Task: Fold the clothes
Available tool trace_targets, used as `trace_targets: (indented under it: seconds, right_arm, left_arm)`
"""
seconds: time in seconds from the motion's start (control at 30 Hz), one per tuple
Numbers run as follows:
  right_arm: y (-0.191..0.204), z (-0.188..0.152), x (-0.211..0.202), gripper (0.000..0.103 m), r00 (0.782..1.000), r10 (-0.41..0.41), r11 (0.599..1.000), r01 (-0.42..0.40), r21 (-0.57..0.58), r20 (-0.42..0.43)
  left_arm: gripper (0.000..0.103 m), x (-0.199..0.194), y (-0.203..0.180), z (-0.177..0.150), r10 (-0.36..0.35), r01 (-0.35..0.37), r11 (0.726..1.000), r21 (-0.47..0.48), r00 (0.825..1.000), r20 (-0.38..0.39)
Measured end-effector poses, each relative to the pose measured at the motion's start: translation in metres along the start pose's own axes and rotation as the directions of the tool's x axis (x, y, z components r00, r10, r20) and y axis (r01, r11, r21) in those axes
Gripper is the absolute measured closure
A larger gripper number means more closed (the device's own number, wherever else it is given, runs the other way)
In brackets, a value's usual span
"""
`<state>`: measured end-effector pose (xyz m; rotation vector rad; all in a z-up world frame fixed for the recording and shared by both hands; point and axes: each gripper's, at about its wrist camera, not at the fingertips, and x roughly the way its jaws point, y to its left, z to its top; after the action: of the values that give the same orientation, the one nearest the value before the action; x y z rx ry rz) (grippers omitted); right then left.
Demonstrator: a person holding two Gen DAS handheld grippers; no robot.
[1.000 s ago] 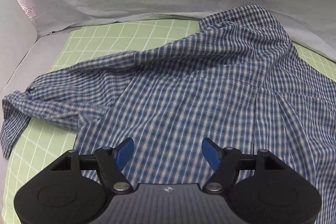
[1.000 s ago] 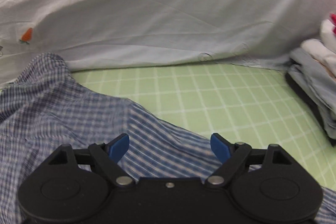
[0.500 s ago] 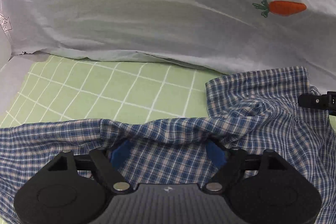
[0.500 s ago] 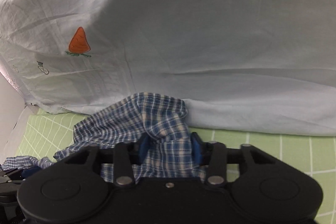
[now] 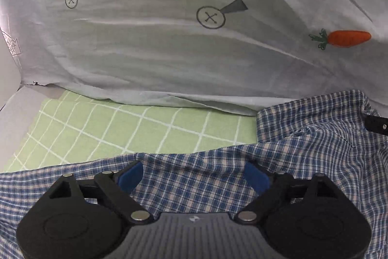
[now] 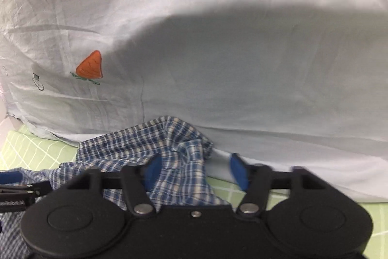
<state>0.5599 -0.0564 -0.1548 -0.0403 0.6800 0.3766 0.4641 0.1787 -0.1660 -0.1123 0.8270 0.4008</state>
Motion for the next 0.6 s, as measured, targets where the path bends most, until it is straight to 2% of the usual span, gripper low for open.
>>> trace_targets:
  seconds: [0.07, 0.13, 0.2, 0.27, 0.37, 0.43, 0.6]
  right_arm:
    - [0.006, -0.010, -0.033, 0.010, 0.998, -0.041, 0.998, 0.043, -0.043, 0.050]
    - [0.011, -0.026, -0.068, 0.001, 0.994, -0.080, 0.995, 0.084, -0.055, 0.070]
    - [0.016, -0.045, -0.105, 0.001, 0.989, -0.124, 0.991, 0.128, -0.048, 0.074]
    - [0.016, -0.069, -0.140, 0.001, 0.988, -0.151, 0.988, 0.152, -0.022, 0.038]
    - [0.022, -0.119, -0.180, 0.000, 0.985, -0.164, 0.986, 0.165, 0.010, -0.060]
    - [0.032, -0.149, -0.202, 0.000, 0.977, -0.167, 0.986, 0.167, -0.009, -0.130]
    - [0.053, -0.206, -0.248, 0.000, 0.965, -0.162, 0.985, 0.171, 0.022, -0.208]
  left_arm:
    - [0.012, -0.020, 0.010, -0.002, -0.004, 0.004, 1.000, -0.012, 1.000, 0.012]
    - [0.012, -0.047, 0.024, -0.009, -0.003, 0.004, 1.000, -0.023, 1.000, 0.021]
    - [0.010, -0.074, 0.039, -0.020, 0.004, -0.003, 0.999, -0.033, 1.000, 0.021]
    - [0.008, -0.102, 0.056, -0.036, 0.007, -0.006, 0.999, -0.044, 1.000, 0.011]
    - [0.007, -0.144, 0.085, -0.060, 0.008, -0.009, 0.996, -0.089, 1.000, -0.016]
    - [0.007, -0.171, 0.108, -0.078, 0.021, -0.025, 0.992, -0.127, 0.999, -0.036]
    - [0.007, -0.226, 0.159, -0.118, 0.079, -0.091, 0.978, -0.186, 0.995, -0.068]
